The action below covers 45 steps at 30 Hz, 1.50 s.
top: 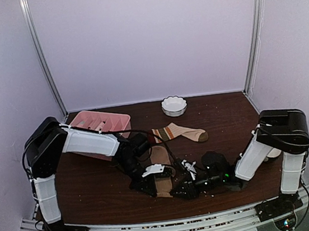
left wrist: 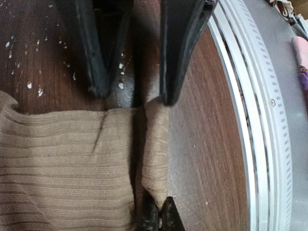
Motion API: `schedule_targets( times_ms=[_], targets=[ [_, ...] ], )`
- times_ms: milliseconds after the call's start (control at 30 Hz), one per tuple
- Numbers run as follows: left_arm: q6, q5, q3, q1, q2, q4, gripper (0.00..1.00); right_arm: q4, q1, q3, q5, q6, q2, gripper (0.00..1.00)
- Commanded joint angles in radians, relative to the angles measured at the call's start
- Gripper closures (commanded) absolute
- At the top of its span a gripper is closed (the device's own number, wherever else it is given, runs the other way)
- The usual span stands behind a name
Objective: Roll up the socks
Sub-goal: Roll the sock at the center of the board.
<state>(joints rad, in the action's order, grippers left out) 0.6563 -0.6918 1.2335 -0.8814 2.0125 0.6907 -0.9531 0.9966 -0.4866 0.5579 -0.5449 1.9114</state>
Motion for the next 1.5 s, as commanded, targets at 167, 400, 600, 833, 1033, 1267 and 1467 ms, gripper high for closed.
schedule_targets(
  times_ms=[167, 400, 600, 833, 1033, 1267, 1467],
  targets=[
    [-0.070, -0.024, 0.122, 0.047, 0.115, 0.210, 1.00, 0.273, 0.009, 0.211, -0.300, 0.122, -0.208, 0.03],
    [-0.140, 0.034, 0.192, 0.060, 0.174, 0.249, 1.00, 0.465, 0.092, 0.254, -0.793, 0.140, -0.543, 0.00],
    [-0.170, 0.102, 0.235, 0.069, 0.209, 0.268, 1.00, 0.243, 0.107, 0.400, -0.883, 0.246, -0.704, 0.00],
    [-0.184, 0.123, 0.283, 0.074, 0.280, 0.318, 1.00, 0.337, 0.304, 0.222, -0.910, 0.676, -0.531, 0.08],
    [-0.180, 0.084, 0.291, 0.083, 0.302, 0.332, 1.00, 0.341, 0.305, 0.031, -0.686, 0.814, -0.317, 0.40],
    [-0.158, 0.069, 0.300, 0.088, 0.312, 0.352, 1.00, 0.379, 0.292, -0.154, -0.572, 0.889, -0.139, 0.56],
    [-0.148, 0.060, 0.298, 0.090, 0.313, 0.355, 1.00, 0.415, 0.264, -0.206, -0.532, 0.914, -0.071, 0.67]
  ],
)
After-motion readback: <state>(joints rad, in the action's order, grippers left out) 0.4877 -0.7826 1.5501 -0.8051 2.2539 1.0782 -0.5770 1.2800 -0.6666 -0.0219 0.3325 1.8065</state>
